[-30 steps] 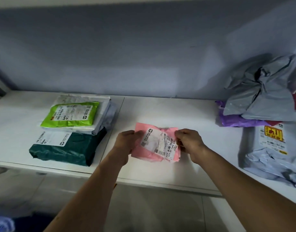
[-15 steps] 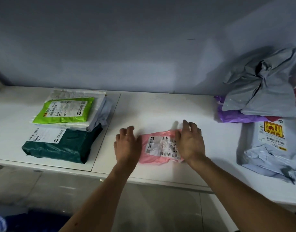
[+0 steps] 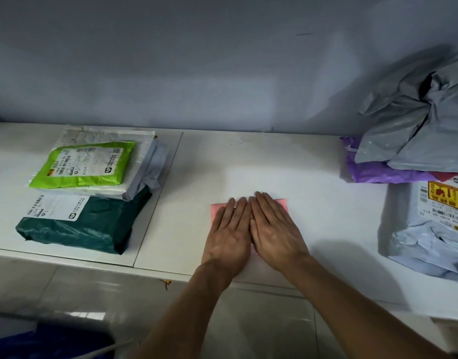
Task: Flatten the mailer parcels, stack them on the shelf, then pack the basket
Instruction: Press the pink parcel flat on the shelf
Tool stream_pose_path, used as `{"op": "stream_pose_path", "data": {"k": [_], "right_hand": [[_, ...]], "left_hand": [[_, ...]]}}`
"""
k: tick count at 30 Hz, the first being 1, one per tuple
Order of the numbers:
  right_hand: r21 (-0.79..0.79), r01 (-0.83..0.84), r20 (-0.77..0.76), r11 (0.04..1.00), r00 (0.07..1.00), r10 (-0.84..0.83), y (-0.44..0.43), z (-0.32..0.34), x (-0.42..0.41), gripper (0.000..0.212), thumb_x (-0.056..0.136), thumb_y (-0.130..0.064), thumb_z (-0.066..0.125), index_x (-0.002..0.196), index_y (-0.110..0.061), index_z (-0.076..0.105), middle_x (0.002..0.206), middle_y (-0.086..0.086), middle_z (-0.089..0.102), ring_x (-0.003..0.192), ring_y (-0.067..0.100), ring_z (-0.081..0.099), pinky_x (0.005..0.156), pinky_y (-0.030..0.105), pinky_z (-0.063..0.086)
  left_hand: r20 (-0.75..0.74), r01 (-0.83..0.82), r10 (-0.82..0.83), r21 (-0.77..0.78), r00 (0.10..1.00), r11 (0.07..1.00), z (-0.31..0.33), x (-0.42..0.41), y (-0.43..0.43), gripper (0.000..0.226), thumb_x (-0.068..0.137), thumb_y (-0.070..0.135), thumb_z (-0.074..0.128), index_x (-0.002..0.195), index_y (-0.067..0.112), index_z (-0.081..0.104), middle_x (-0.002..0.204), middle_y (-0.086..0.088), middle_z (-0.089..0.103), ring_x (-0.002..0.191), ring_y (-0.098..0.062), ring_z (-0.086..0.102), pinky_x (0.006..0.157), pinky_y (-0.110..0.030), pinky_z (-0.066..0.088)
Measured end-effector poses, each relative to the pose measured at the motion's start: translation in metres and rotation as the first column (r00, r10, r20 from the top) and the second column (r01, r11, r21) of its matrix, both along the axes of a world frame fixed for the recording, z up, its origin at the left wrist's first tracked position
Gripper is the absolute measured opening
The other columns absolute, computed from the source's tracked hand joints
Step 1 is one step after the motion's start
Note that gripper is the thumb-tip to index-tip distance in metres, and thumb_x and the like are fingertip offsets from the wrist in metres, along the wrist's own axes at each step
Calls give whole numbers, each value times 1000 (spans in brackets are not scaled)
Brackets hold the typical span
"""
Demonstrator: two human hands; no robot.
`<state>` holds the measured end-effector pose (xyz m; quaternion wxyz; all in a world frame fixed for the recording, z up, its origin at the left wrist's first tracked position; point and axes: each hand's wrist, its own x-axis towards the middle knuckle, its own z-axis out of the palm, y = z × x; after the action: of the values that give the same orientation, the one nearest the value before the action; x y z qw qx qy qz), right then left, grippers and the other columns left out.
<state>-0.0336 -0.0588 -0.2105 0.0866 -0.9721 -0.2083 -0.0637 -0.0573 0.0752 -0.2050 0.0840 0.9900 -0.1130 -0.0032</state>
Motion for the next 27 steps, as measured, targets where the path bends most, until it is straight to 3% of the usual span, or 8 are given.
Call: {"op": "stream_pose_path", "data": {"k": [2,6,10,12,20,23,27], "right_hand": [[-6,2,18,1000,1000,-2,0,0,-1,55,101,-27,20,141,1,46,147,18,44,140,27,39,113,44,35],[-21,6,41,1000,999,-6,0,1,-2,64,104,-29,4,139,2,48,146,18,45,139,27,40,113,43,35],[5,22,25,1000,999,-22,0,-2,-1,54,102,-27,21,139,1,49,147,18,44,140,26,39,114,42,35],[6,30,20,1000,999,-30,-1,-3,0,52,101,-27,25,139,1,49,147,17,44,140,26,39,114,41,34],[-13,42,-47,999,998,-42,-1,1,0,62,104,-32,6,142,-1,45,150,14,41,142,23,36,115,37,23],[-4,36,-58,999,998,-36,-1,-1,1,59,104,-31,11,142,-1,44,150,15,41,142,23,35,115,38,25],[-18,24,-106,1000,994,-26,-2,1,3,67,104,-34,2,141,-1,46,149,16,41,141,24,36,115,42,33]], "left_hand": [[41,-4,4,10,999,1000,-4,-2,0,58,96,26,21,150,7,33,156,-9,32,147,-25,23,118,-45,21],[19,15,-15,-7,1000,1000,-7,0,2,58,97,28,22,150,8,33,157,-8,31,147,-24,22,118,-46,24],[-100,23,-25,-24,995,999,-3,4,3,73,87,40,-6,156,18,3,163,2,-3,149,-16,-11,122,-34,-5],[-120,17,-21,-30,993,999,-2,5,3,77,83,42,-12,156,20,-3,163,5,-9,148,-14,-17,120,-31,-12],[-164,35,-42,-47,985,998,0,7,5,79,80,43,-17,155,20,-8,162,4,-15,147,-15,-20,120,-32,-12],[-173,41,-46,-31,984,999,-1,9,6,80,79,43,-18,155,19,-9,162,4,-15,148,-16,-19,121,-35,-8],[-182,54,-55,-12,982,998,1,10,7,84,76,44,-19,154,18,-8,162,4,-15,148,-16,-18,122,-34,-7]]}}
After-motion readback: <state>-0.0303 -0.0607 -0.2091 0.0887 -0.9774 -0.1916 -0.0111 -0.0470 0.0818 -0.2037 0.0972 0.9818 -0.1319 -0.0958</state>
